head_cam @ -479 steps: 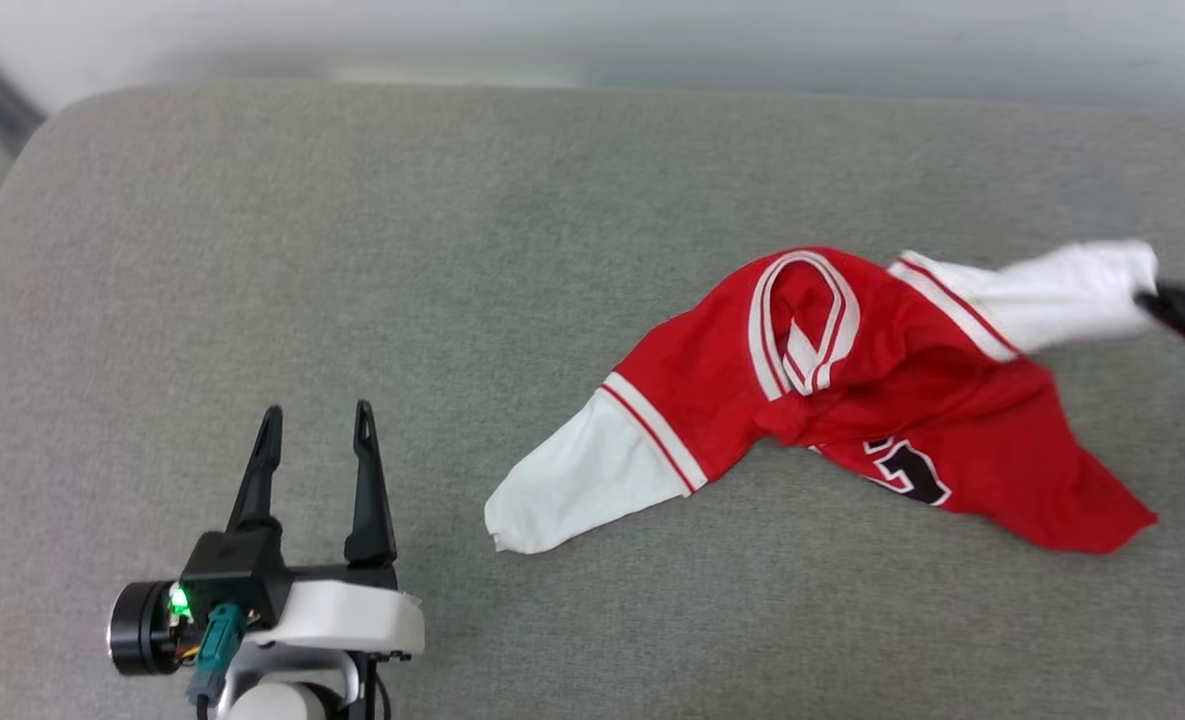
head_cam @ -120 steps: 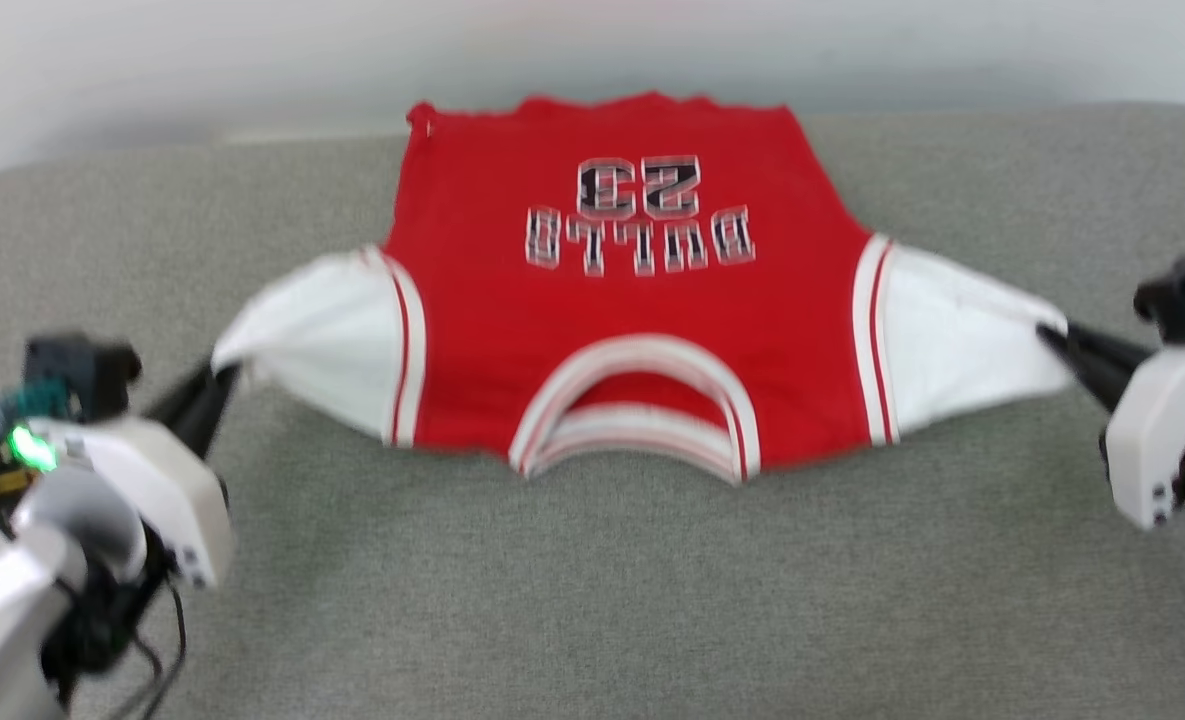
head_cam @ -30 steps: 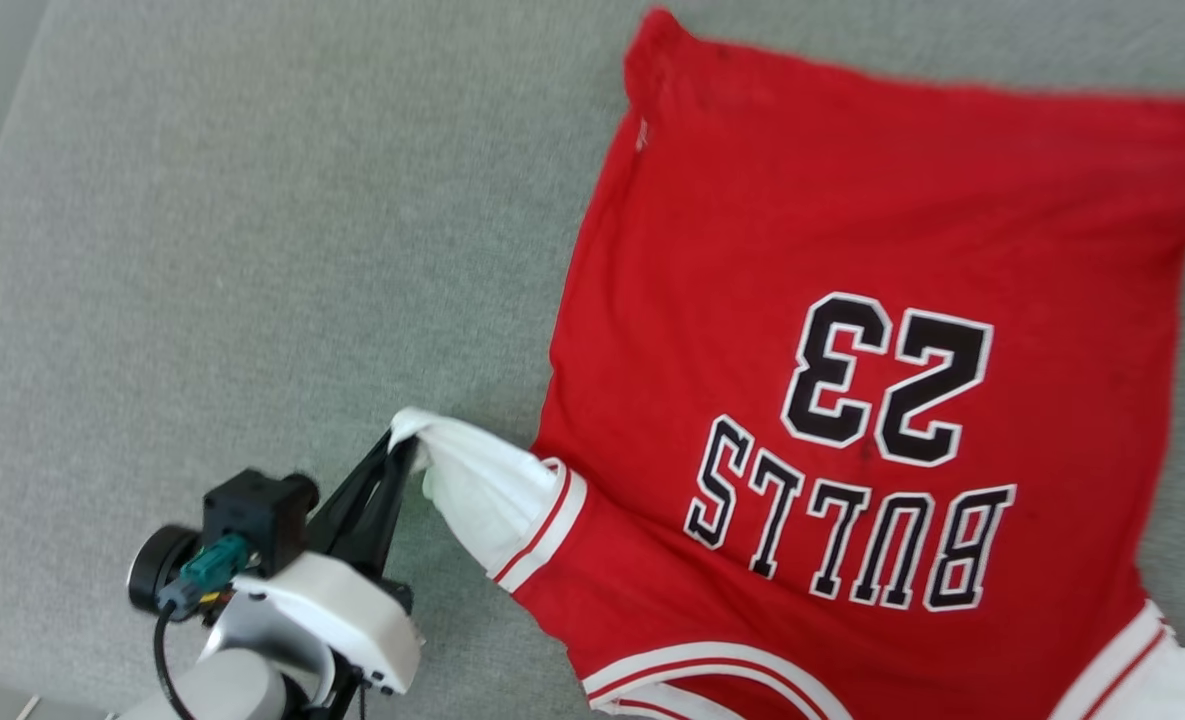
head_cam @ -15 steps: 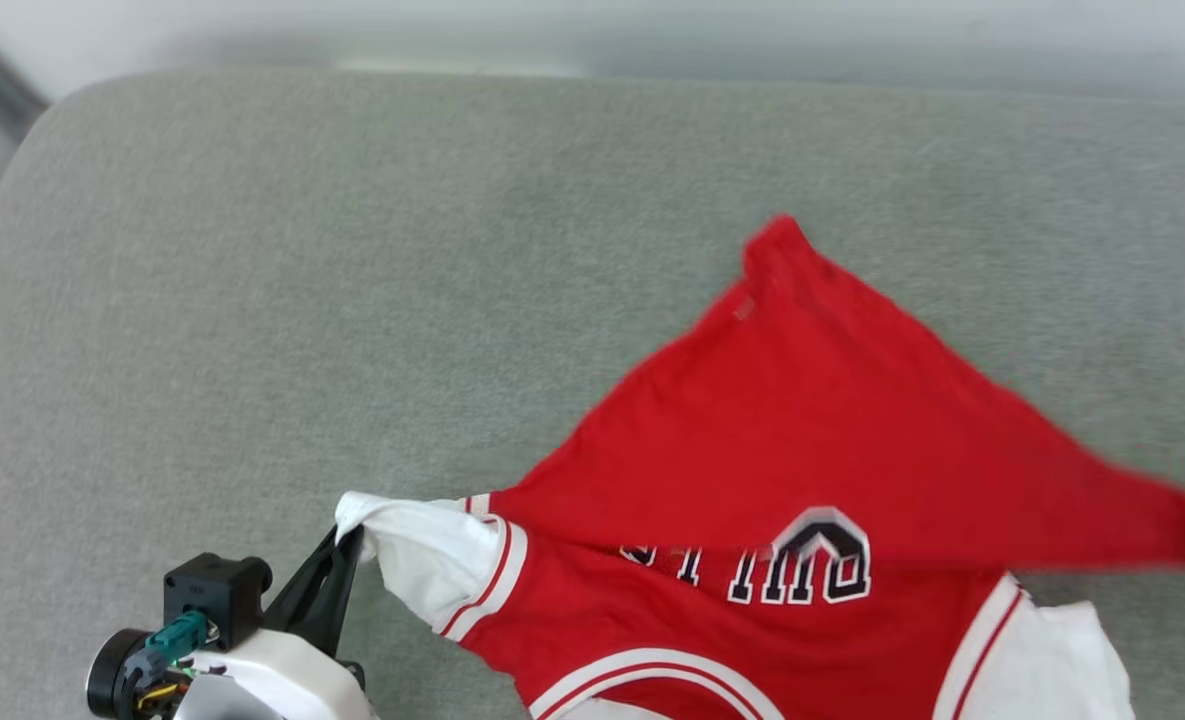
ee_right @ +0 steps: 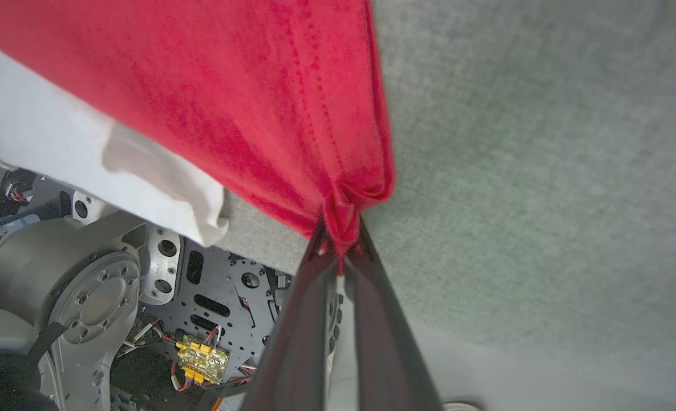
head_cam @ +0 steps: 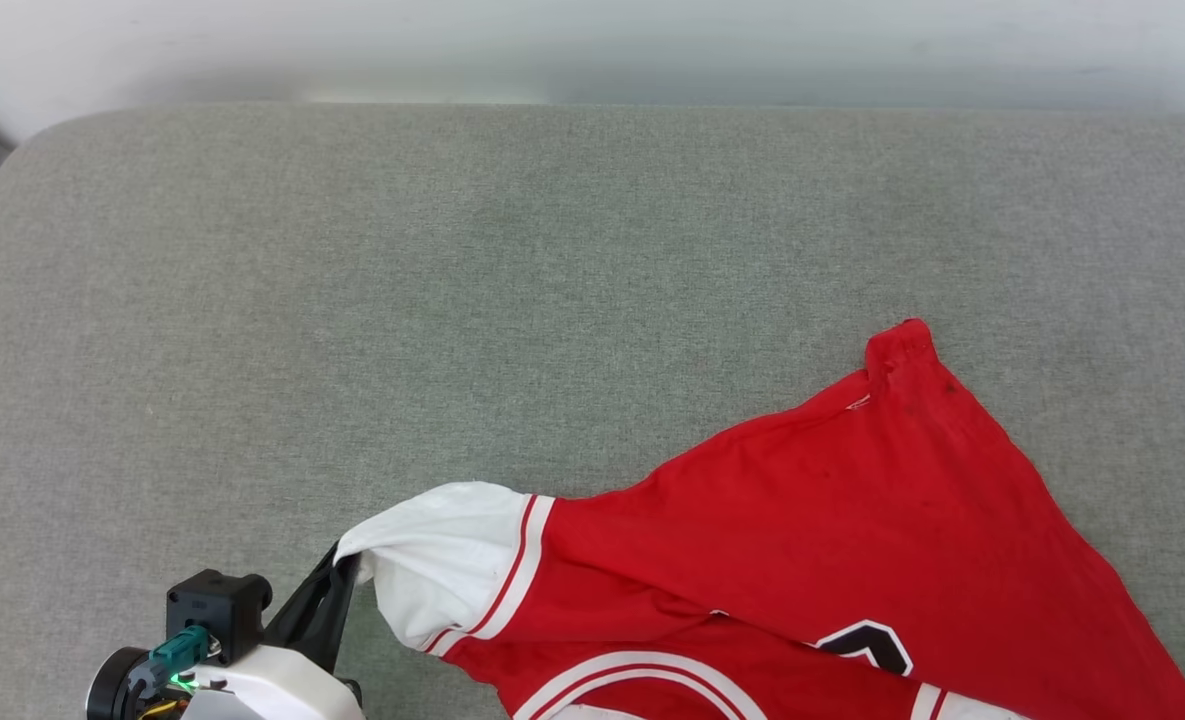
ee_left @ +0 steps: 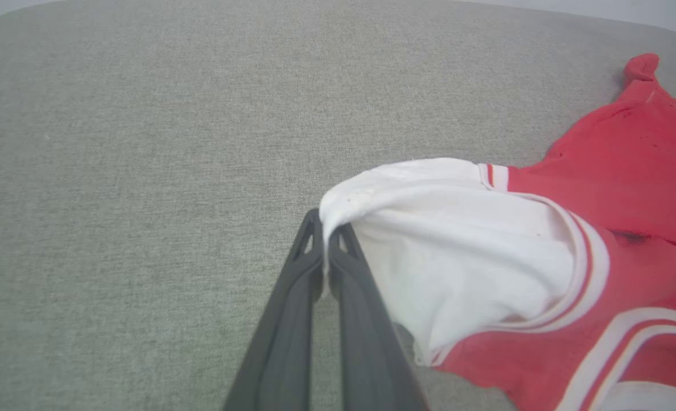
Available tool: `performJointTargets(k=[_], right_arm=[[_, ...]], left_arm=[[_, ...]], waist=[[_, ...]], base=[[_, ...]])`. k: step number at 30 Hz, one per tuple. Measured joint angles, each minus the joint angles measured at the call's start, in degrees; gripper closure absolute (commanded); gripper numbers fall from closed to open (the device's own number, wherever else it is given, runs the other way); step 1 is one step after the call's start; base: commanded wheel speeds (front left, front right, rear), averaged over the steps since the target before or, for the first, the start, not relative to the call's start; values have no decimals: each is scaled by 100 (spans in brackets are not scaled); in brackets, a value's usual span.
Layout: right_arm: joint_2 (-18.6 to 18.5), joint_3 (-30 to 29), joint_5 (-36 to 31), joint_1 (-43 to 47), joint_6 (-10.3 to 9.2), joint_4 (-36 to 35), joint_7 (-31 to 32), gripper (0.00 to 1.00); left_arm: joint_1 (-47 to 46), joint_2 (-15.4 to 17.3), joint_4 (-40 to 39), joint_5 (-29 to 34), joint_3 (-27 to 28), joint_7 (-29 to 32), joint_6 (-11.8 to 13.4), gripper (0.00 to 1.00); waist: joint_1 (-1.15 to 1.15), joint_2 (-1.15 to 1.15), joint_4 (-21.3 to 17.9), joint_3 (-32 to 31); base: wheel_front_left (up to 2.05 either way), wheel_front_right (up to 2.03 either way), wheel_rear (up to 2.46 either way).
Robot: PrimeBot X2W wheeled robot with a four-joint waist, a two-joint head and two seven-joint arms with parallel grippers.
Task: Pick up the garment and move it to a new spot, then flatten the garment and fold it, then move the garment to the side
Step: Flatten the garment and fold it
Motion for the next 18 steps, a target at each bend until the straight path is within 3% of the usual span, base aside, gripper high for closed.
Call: performJointTargets(k=[1, 11, 15, 18], right_arm=[[12, -63, -38, 1, 3, -33, -1, 0], [-231, -1359, -431, -1063, -2, -950, 63, 0], [-237, -1428, -697, -1848, -2, -1354, 608, 0], [-67, -1162, -877, -2552, -2, -1513, 1180, 0]], left_arm=[[0, 0, 15, 0, -3, 0, -1, 100], [-135, -34, 31, 78, -66, 53, -47, 100], [-275, -70, 27, 165, -118, 87, -59, 100], [-396, -136, 26, 230, -164, 103, -87, 100]], waist=[[0, 0, -5, -8], [0, 0, 79, 10], [1, 0, 184, 123], [0, 0, 259, 245]], base=[[0, 0, 0], [0, 0, 0], [0, 0, 0], [0, 0, 0]])
